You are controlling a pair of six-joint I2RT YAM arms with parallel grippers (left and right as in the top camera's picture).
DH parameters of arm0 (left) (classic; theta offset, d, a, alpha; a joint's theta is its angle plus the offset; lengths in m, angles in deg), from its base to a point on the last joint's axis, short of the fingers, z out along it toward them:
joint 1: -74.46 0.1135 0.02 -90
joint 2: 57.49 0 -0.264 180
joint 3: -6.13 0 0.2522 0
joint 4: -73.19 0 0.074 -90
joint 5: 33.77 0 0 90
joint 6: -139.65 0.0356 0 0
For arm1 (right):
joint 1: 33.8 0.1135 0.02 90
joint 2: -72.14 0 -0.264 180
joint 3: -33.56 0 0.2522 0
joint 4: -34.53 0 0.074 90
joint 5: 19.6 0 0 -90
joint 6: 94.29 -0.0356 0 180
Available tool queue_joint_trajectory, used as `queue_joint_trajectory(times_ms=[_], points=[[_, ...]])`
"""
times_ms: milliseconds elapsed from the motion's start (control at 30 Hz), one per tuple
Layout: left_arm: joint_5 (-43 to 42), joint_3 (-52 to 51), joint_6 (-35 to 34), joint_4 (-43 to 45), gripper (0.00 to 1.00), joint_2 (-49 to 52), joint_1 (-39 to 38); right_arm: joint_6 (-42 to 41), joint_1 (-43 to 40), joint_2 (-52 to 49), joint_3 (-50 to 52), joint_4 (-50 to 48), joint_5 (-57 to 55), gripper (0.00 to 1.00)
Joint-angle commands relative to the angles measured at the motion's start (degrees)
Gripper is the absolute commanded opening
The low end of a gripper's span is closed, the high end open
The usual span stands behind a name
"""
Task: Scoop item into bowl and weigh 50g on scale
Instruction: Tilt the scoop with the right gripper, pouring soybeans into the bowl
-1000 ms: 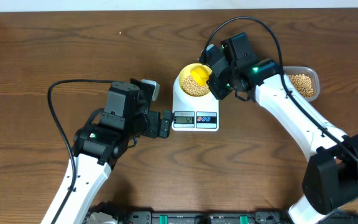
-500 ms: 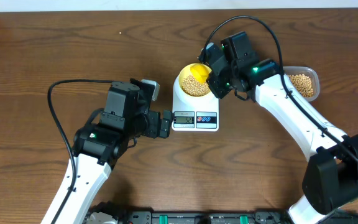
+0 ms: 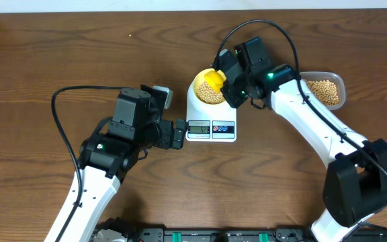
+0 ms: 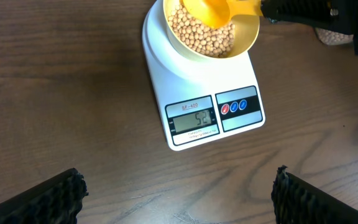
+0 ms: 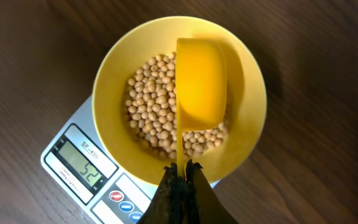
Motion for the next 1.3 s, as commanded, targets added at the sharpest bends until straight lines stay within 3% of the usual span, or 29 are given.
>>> queue_joint_trajectory(times_ms=[0, 433, 1267], points=[[0.39, -0.13, 0.94, 0.02, 0.98, -0.22, -0.07, 0.74, 0.55, -0.37, 0.33, 0.44, -0.24, 0.01], [0.39, -0.13, 0.94, 0.00, 0.98, -0.22, -0.07, 0.31, 1.42, -0.37, 0.52, 1.22, 2.38, 0.01], [0.39, -0.13, 0.94, 0.02, 0.98, -0.22, -0.07, -18.53, 0.52, -0.37, 0.52, 1.09, 2.38, 0.01]])
